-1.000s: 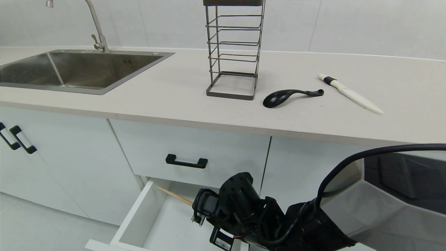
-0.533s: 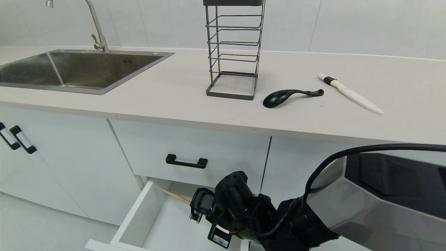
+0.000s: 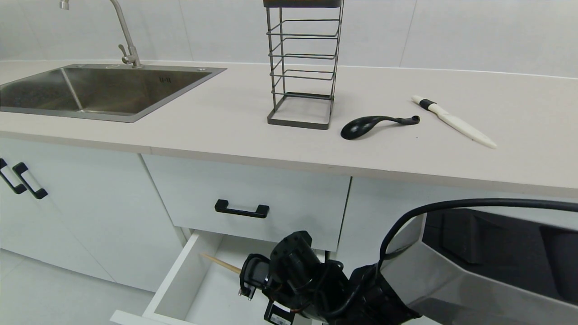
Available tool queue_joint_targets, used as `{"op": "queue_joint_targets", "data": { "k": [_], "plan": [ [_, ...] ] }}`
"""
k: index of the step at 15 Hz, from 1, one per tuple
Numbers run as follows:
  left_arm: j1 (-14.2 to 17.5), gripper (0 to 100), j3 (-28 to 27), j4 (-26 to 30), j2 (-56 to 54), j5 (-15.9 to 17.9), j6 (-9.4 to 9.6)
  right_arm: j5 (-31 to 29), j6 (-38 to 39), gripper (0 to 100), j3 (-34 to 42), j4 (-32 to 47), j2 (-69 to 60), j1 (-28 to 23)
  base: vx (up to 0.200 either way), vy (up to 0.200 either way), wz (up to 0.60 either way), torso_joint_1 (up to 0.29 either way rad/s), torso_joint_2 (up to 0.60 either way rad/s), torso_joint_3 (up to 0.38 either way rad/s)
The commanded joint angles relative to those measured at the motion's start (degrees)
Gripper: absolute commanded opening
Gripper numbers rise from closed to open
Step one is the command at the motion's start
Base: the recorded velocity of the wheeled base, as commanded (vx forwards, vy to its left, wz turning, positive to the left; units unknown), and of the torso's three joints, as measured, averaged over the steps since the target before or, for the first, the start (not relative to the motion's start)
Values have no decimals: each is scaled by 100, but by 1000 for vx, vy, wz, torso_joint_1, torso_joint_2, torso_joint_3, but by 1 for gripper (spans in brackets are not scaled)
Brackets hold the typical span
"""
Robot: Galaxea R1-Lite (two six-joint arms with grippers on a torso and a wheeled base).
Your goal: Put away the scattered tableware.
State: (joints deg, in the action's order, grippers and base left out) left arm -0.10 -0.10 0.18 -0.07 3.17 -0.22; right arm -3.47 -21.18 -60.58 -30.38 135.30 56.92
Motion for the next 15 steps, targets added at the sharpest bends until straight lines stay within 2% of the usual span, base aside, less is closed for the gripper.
{"op": "queue_joint_targets", "data": {
  "k": [1, 15],
  "plan": [
    [1, 100, 1, -1, 7, 8, -4, -4, -1, 0, -60, 6, 145, 21, 0, 0, 0, 0, 0, 0],
    [1, 100, 1, -1, 7, -1, -4, 13, 26, 0, -112, 6, 312, 302, 0, 0, 0, 0, 0, 0]
  ]
}}
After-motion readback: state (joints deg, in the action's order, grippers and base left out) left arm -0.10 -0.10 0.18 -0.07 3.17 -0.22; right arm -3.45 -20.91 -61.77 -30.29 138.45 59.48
